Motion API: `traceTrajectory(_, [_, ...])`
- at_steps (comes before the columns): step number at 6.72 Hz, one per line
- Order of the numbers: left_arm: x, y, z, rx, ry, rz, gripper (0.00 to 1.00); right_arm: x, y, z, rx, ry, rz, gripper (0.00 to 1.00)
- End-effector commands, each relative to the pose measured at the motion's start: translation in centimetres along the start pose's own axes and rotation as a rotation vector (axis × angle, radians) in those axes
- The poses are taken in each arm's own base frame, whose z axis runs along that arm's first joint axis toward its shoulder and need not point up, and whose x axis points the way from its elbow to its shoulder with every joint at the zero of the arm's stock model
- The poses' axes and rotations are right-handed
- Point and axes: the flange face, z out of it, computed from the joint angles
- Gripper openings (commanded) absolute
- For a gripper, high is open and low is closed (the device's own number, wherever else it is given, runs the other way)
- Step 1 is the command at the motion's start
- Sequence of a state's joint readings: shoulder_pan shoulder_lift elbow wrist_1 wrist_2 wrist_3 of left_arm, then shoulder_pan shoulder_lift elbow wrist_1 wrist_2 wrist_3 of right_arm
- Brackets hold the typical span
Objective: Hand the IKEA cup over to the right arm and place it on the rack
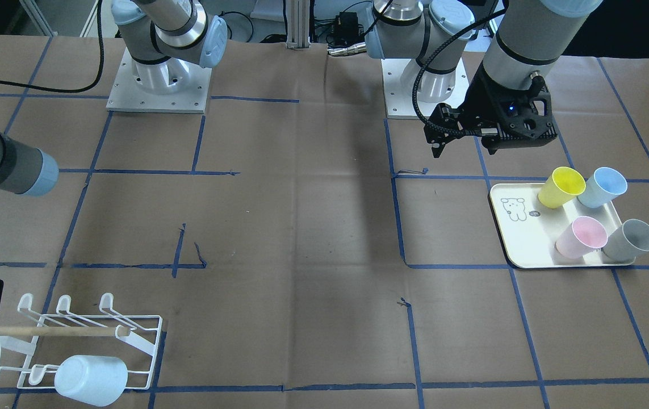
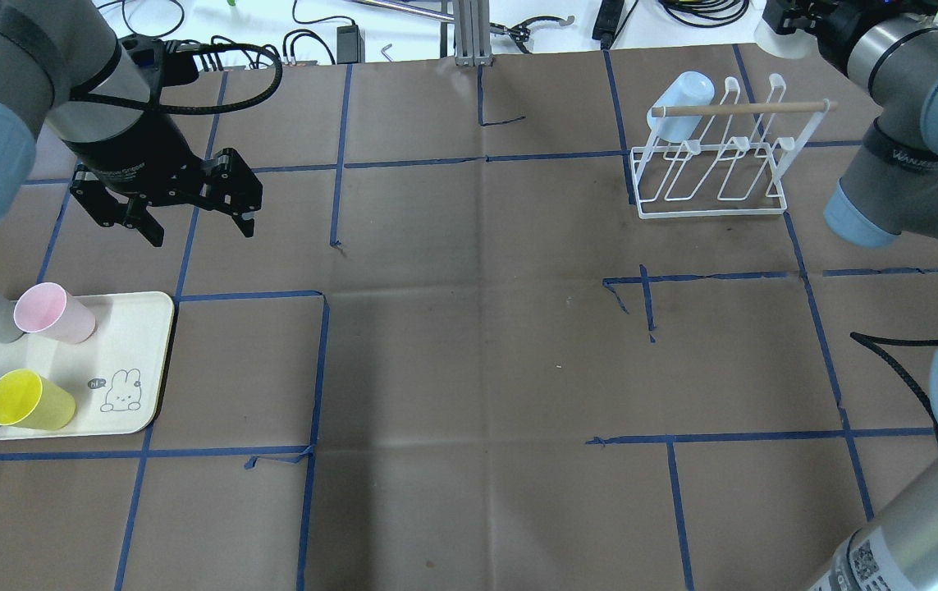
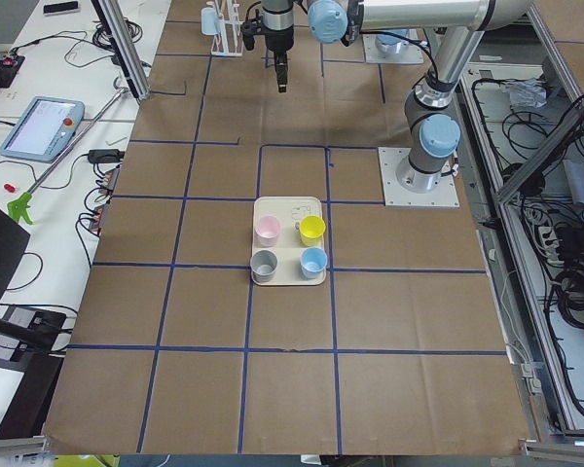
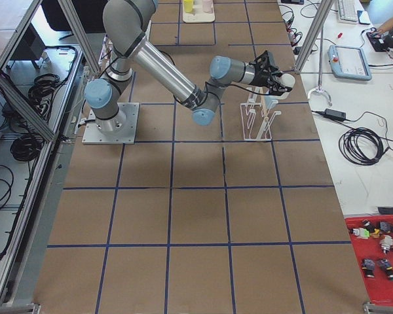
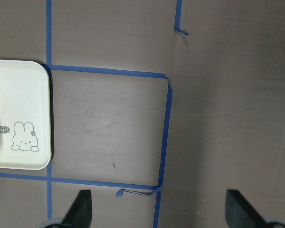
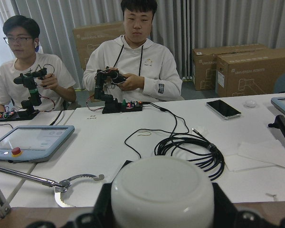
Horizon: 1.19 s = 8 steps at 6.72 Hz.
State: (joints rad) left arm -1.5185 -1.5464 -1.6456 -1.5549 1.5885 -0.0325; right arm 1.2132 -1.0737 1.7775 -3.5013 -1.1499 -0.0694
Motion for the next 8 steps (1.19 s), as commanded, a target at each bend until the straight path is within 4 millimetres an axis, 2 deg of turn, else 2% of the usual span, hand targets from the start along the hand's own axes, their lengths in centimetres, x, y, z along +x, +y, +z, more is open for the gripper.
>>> traceTrajectory(1, [0.1,-0.1,-0.1,0.008,0.003,0.0,0.99,2.0,2.0,3.0,0.011,0.01,-0.029,0.09])
traceTrajectory(4, [0.1,-0.1,-0.1,0.01,0.003,-0.017,0.99,2.4,4.3,4.2,-0.027,0.008,-0.027,0.09])
traceTrajectory(5, [0.1,-0.1,-0.1,0.011,0.003,-0.017,0.99,2.3,4.6,4.1,-0.034,0.009,-0.022,0.09])
traceTrajectory(8, [0.2,-0.1,-0.2,0.016,0.004,-0.014,0.99,2.7,7.1,3.2,-0.09,0.016,0.001,0.11])
